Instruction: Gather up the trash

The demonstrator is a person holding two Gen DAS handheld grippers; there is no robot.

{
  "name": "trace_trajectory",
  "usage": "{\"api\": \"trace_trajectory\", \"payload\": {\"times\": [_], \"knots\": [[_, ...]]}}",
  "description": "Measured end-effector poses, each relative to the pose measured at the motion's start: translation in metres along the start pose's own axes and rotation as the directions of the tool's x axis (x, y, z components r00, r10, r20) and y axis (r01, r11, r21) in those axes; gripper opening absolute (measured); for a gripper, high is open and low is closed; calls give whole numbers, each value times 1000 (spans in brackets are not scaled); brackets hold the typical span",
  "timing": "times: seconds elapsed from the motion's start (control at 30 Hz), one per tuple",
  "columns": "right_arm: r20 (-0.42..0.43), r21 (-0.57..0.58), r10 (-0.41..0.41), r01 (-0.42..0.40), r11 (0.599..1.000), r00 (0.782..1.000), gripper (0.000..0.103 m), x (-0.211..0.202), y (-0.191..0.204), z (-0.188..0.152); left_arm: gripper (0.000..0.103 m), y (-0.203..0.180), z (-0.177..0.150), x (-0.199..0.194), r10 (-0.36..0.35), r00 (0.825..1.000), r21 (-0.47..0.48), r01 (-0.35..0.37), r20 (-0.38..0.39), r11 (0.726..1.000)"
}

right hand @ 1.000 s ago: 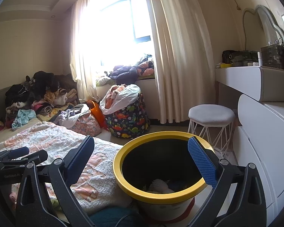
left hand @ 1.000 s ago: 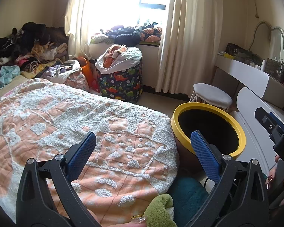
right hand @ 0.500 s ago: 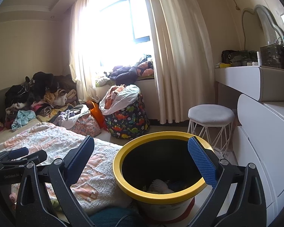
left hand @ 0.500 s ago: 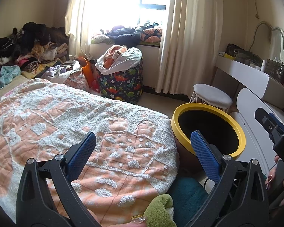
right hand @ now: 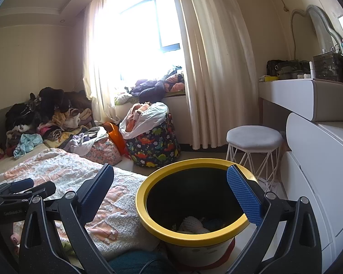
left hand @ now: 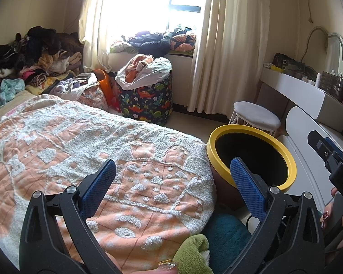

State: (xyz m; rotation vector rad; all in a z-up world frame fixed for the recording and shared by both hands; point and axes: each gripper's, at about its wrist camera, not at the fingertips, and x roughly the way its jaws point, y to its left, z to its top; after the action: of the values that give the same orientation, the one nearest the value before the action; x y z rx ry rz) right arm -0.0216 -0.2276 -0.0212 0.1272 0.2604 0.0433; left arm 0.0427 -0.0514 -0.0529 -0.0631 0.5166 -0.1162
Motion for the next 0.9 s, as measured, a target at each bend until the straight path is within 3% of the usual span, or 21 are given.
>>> {"api": "trace_trajectory", "payload": {"times": [0.33, 0.47, 0.57, 0.63, 0.67, 0.73, 0.77, 0.83, 0.9], "knots": [[-5, 0, 5, -5, 1000, 1000, 96, 1, 0, 1, 92, 0, -1, 0, 4, 1000, -8, -4, -6, 1000], [-23, -4, 62, -63, 998, 998, 96, 7, 9, 15, 92, 5, 1, -2, 46, 999, -38, -46, -9, 998], [-48, -33, 150, -151, 988, 988, 96, 19, 34, 33, 92, 26, 2, -6, 77, 997, -96, -80, -32, 992], [-76, -74, 234, -240, 968, 969, 96, 30, 64, 45, 92, 52, -1, -12, 130, 990, -140, -137, -55, 981], [-110, -99, 298, -309, 946, 948, 96, 38, 86, 50, 92, 67, -3, -16, 166, 984, -167, -175, -68, 970], [-210, -150, 419, -452, 879, 884, 96, 57, 135, 55, 92, 107, -11, -28, 256, 961, -238, -273, -100, 932], [-274, -178, 471, -525, 832, 839, 96, 67, 167, 53, 92, 133, -18, -37, 318, 940, -282, -340, -123, 897], [-398, -212, 560, -666, 715, 727, 96, 82, 233, 39, 92, 184, -33, -54, 427, 885, -363, -465, -185, 808], [-516, -203, 604, -772, 603, 608, 96, 91, 294, 12, 92, 238, -53, -73, 531, 799, -423, -601, -283, 678]]}}
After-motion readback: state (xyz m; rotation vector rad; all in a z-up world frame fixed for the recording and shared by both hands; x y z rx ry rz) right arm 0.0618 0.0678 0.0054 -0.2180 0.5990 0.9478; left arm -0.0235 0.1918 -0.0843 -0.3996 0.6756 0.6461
